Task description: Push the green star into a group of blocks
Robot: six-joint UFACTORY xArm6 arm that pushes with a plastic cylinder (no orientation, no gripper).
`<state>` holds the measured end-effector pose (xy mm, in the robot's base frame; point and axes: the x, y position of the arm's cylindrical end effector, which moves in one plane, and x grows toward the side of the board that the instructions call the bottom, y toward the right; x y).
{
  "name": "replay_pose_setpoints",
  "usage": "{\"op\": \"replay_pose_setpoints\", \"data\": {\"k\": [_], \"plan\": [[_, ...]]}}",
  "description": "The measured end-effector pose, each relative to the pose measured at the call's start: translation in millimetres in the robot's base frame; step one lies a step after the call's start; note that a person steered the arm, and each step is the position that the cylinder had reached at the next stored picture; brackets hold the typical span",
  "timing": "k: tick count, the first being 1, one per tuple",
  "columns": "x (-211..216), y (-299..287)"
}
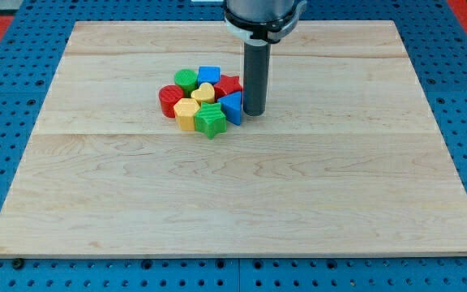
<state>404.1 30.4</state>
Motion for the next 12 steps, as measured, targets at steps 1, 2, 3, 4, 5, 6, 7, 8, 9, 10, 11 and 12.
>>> {"op": "replay_pose_setpoints", "data": {"k": [1, 2, 3, 4, 5, 6, 7, 8, 9, 10, 11, 12], "plan": [[5.2, -5.1], [5.0, -5.1], [4.8, -5.1], [4.8, -5.1], [6.6, -4.0], [18.9, -2.0], [49.5, -2.9], [64.7, -24.6], [64.7, -62.4], [60.7, -81.7], [57.5, -79.9], [50.6, -67.1]]}}
